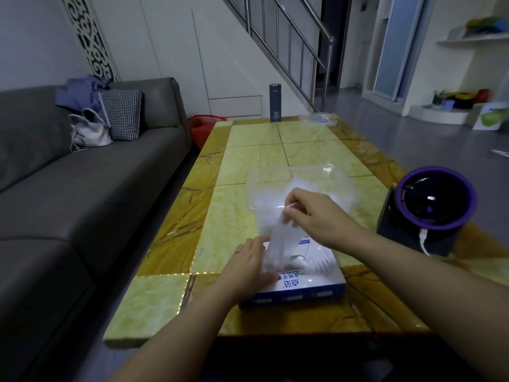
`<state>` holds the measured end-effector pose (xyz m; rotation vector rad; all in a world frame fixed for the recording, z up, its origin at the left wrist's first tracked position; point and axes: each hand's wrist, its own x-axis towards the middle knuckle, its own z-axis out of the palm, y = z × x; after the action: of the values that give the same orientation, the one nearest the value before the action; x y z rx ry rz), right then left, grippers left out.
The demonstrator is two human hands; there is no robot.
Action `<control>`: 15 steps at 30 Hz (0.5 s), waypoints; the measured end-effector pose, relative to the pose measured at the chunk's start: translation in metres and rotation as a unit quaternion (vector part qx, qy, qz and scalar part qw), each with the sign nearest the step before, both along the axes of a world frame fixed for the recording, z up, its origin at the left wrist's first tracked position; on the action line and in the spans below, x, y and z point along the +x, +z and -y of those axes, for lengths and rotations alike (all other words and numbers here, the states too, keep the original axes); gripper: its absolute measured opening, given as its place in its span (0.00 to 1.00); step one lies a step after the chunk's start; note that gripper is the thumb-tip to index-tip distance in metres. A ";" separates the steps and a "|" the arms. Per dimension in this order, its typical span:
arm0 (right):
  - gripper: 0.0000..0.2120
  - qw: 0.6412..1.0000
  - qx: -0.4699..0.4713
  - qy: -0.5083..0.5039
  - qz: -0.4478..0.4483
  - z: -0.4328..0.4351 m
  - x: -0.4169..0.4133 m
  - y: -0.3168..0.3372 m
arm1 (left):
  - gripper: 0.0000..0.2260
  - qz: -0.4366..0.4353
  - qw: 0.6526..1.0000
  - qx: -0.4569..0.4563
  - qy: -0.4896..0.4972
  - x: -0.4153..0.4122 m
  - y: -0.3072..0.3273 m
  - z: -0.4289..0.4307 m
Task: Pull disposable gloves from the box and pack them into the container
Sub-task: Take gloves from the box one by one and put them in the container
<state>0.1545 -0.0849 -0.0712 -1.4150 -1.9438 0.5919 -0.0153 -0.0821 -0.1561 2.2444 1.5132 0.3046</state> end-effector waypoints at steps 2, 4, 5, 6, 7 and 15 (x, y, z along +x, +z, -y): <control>0.05 0.997 0.055 -0.011 -0.048 0.001 0.000 0.014 | 0.30 -0.011 1.000 -0.004 0.002 0.002 0.002 -0.001; 0.04 0.992 0.091 -0.022 -0.085 0.002 0.004 0.030 | 0.31 0.034 0.998 -0.049 0.000 0.000 0.009 -0.004; 0.03 0.991 0.095 -0.024 -0.096 0.002 0.007 0.037 | 0.34 0.085 0.992 -0.095 -0.002 -0.003 0.015 -0.006; 0.03 0.990 0.091 -0.022 -0.105 0.002 0.011 0.042 | 0.36 0.141 0.979 -0.150 -0.007 -0.008 0.023 -0.007; 0.02 0.990 0.082 -0.019 -0.113 0.003 0.015 0.045 | 0.39 0.204 0.957 -0.205 -0.010 -0.013 0.033 -0.007; 0.05 0.978 0.051 0.003 -0.204 0.005 0.023 0.060 | 0.33 0.430 0.850 -0.303 -0.021 -0.013 0.077 -0.013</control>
<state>0.1775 -0.0895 -0.0109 -1.1203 -1.6257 0.7120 -0.0280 -0.0693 -0.0788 1.3296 0.8816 0.6125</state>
